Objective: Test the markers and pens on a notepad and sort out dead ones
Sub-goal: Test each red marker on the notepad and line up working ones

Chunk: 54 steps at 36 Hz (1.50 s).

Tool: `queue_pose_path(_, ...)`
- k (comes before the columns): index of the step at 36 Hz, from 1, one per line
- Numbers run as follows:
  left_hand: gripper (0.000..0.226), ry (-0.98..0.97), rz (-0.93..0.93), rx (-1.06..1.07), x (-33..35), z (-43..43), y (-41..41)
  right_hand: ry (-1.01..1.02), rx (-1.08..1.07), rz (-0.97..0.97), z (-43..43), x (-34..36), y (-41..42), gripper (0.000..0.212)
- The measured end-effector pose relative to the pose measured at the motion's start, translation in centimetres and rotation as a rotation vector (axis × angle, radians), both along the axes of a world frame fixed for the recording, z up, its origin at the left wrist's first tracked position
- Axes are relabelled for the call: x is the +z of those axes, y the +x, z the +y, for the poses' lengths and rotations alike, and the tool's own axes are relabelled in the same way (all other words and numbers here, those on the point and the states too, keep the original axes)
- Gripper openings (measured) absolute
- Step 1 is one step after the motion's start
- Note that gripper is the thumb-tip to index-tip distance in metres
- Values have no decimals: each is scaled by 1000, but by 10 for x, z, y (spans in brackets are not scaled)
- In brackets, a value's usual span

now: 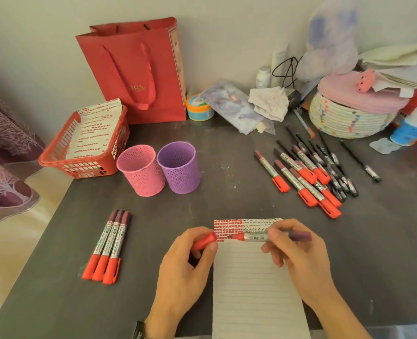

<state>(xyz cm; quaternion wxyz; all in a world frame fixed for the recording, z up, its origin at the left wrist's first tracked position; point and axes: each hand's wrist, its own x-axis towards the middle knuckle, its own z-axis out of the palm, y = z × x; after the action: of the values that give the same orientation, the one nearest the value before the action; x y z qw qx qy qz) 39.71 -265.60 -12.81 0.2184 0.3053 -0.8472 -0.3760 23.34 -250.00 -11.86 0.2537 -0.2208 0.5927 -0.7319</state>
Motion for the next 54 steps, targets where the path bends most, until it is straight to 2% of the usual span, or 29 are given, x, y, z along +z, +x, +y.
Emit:
queue_pose_path(5, 27, -32, 68, -13, 3, 0, -1, 12, 9, 52, 0, 1, 2, 21)
queue_pose_path(21, 26, -47, 84, -99, 4, 0, -1, 123, 129, 168, 2, 12, 9, 14)
queue_pose_path(29, 22, 164, 179, -137, 9, -8, 2, 193, 209, 255, 0, 13, 9, 19)
queue_pose_path(33, 21, 304, 136, -224, 15, -14, 6, 240, 253, 281, -3, 18, 12, 18)
queue_pose_path(36, 25, 430, 116, -288, 24, -18, 11, 289, 283, 372, -2, 25, 17, 24)
queue_pose_path(43, 28, 430, 128, -316, 41, -12, 26, 321, 299, 600, 7, 49, 35, 23)
queue_pose_path(46, 30, 423, 194, -301, 50, -5, 27, 245, 249, 525, 10, 55, 43, 21)
queue_pose_path(49, 52, 474, 326, -297, 56, 0, 25, 169, 191, 407, 12, 53, 58, 23)
queue_pose_path(51, 60, 639, 512, -223, 60, 4, 21, 160, 163, 338, 14, 49, 70, 23)
queue_pose_path(54, 45, 1043, 813, -45, 71, 10, 14, 193, 136, 260, 16, 40, 87, 24)
